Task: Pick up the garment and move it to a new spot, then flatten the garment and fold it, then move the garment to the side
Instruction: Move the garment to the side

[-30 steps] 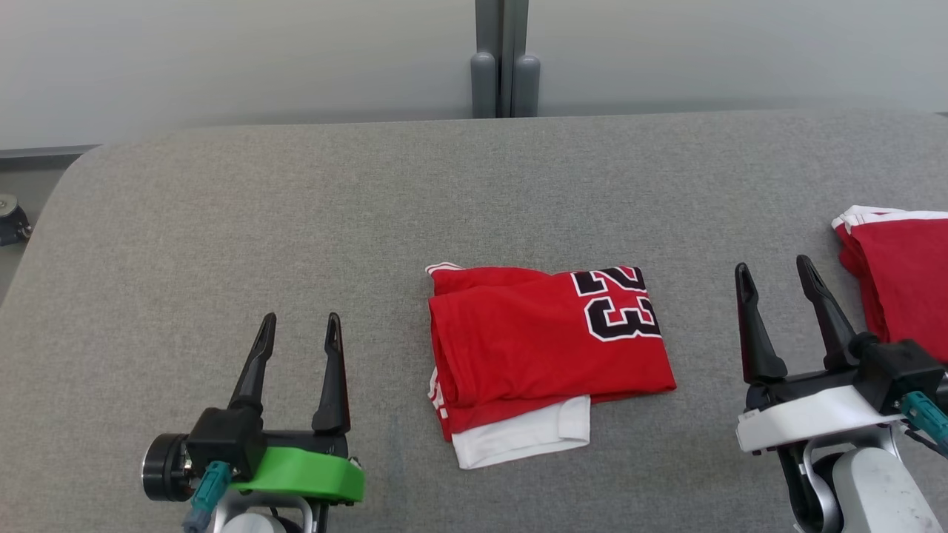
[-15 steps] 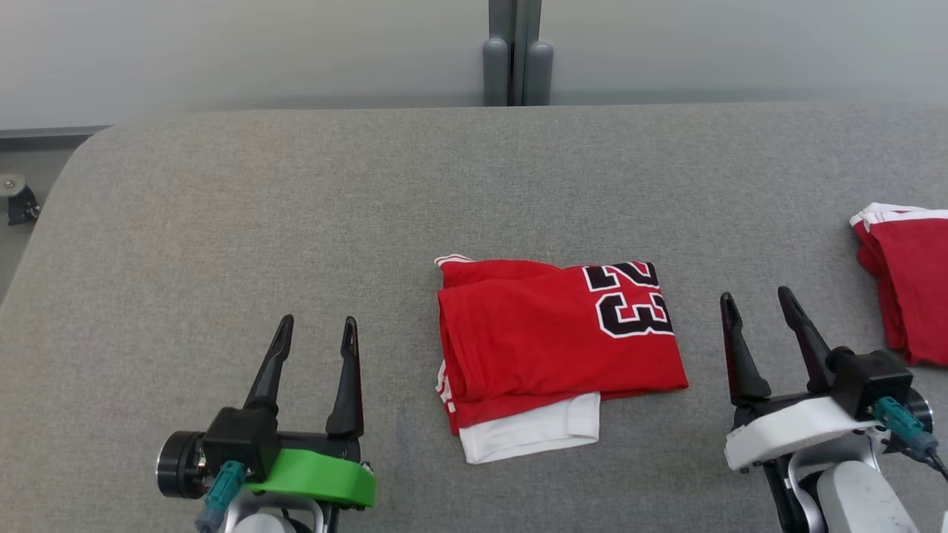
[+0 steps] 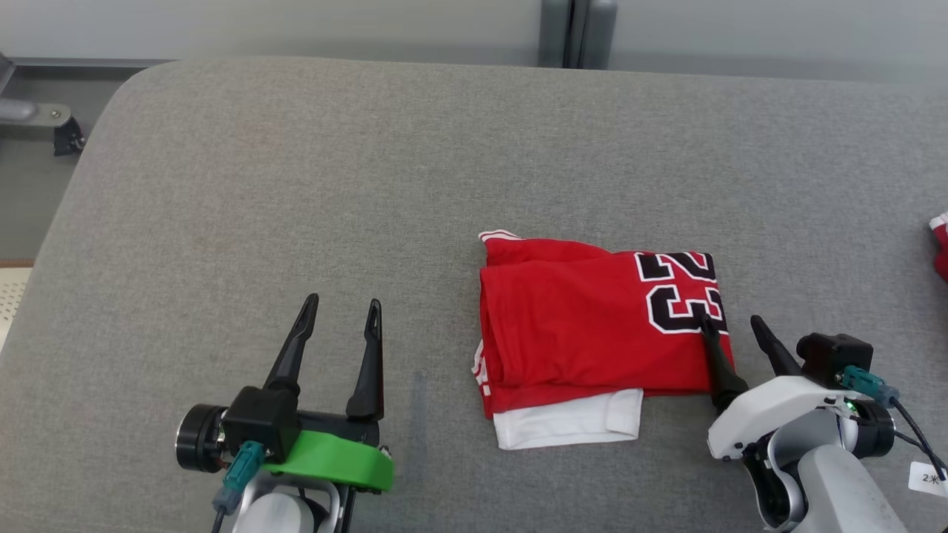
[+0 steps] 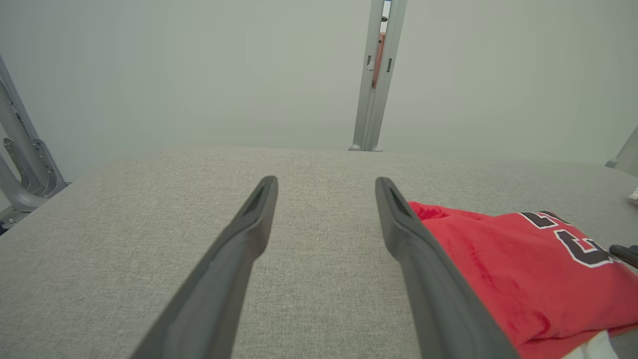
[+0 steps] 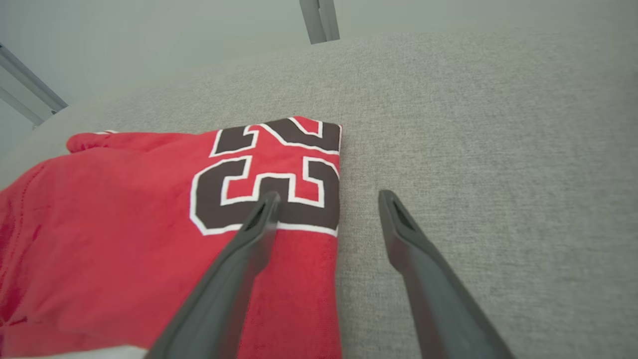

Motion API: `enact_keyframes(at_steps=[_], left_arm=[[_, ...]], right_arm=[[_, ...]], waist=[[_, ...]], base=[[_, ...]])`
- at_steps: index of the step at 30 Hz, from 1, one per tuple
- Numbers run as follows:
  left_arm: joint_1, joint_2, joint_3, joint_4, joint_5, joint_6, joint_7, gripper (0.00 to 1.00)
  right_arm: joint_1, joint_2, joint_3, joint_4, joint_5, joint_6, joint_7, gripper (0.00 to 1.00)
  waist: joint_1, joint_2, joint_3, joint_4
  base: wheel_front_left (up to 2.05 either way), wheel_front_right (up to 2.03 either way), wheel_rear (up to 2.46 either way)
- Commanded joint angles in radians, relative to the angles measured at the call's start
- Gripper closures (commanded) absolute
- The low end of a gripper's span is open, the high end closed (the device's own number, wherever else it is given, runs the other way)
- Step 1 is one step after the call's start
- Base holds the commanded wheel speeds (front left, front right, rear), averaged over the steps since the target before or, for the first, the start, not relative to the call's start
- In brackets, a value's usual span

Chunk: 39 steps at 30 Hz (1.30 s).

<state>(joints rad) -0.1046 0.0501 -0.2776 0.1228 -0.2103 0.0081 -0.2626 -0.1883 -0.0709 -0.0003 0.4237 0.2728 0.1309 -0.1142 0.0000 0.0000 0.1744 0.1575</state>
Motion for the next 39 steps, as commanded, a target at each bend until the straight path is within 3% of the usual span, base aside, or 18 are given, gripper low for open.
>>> enact_keyframes(at_steps=[1, 12, 13, 14, 20, 26, 39], left_arm=[[-0.020, 0.002, 0.000, -0.001, -0.006, 0.001, -0.002, 0.00], [-0.031, 0.001, -0.010, -0.011, -0.011, 0.008, -0.002, 0.00], [-0.030, 0.001, -0.015, -0.010, -0.009, 0.004, -0.002, 0.00], [-0.031, 0.001, -0.019, -0.010, -0.003, 0.001, -0.002, 0.00], [-0.037, 0.001, -0.036, -0.017, 0.023, -0.012, -0.002, 0.00], [-0.044, 0.002, -0.056, -0.032, 0.054, -0.028, -0.002, 0.00], [-0.140, 0.004, -0.097, -0.030, 0.141, -0.085, -0.002, 0.00]], right_arm=[[-0.021, 0.002, -0.006, 0.014, 0.012, -0.001, 0.010, 0.00], [-0.065, 0.011, 0.002, 0.122, 0.052, -0.001, 0.071, 0.00], [-0.069, 0.012, 0.018, 0.129, 0.049, 0.000, 0.073, 0.25], [-0.072, 0.008, 0.031, 0.132, 0.043, 0.000, 0.070, 1.00], [-0.106, -0.048, 0.110, 0.127, -0.029, -0.001, 0.011, 1.00], [-0.150, -0.128, 0.183, 0.094, -0.111, -0.001, -0.034, 1.00], [-0.292, -0.432, 0.332, -0.005, -0.108, -0.001, -0.026, 1.00]], waist=[[0.0000, 0.0000, 0.028, 0.034], [0.0000, 0.0000, 0.042, 0.062], [0.0000, 0.0000, 0.040, 0.058], [0.0000, 0.0000, 0.039, 0.055], [0.0000, 0.0000, 0.023, 0.006], [0.0000, 0.0000, 0.010, -0.086], [0.0000, 0.0000, 0.104, -0.358]], base=[[0.00, 0.00, 0.00], [0.00, 0.00, 0.00], [0.00, 0.00, 0.00], [0.00, 0.00, 0.00], [0.00, 0.00, 0.00], [0.00, 0.00, 0.00], [0.00, 0.00, 0.00]])
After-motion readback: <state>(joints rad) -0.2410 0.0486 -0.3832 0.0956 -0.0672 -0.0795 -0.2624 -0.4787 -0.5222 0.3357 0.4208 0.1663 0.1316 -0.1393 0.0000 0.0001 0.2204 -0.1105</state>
